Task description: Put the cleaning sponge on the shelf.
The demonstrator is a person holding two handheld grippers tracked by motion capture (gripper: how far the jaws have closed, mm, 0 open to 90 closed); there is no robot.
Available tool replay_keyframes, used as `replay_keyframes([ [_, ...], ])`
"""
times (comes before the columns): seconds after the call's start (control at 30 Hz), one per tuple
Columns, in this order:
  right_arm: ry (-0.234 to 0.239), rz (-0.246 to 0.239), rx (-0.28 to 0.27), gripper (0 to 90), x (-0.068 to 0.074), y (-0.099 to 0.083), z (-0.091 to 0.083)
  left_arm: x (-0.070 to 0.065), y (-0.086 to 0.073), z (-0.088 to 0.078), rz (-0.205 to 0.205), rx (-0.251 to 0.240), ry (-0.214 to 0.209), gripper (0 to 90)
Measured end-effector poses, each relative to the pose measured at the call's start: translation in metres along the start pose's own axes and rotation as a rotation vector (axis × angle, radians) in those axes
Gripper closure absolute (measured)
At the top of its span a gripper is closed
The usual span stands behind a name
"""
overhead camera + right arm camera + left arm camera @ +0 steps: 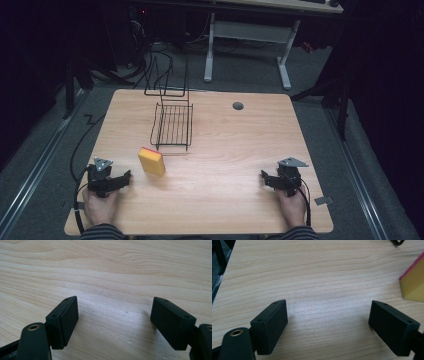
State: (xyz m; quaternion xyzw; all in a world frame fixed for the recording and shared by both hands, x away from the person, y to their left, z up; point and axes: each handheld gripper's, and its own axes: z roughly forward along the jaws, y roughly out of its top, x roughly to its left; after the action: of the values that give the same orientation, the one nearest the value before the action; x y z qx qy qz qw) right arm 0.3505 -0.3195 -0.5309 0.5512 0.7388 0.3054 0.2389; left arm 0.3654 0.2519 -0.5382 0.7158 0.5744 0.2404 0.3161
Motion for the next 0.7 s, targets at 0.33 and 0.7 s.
replay_keyframes([
  [0.33,0.001,0.000,0.000,22.8,0.0000,0.0000,0.0000,0.0000,0.0000,0.0000,0.000,0.000,0.000,16.0],
  [0.7,0.000,0.001,0.000,22.7,0.0000,0.0001,0.0000,-0.0006,0.0003,0.0004,0.010,0.000,-0.011,15.7],
])
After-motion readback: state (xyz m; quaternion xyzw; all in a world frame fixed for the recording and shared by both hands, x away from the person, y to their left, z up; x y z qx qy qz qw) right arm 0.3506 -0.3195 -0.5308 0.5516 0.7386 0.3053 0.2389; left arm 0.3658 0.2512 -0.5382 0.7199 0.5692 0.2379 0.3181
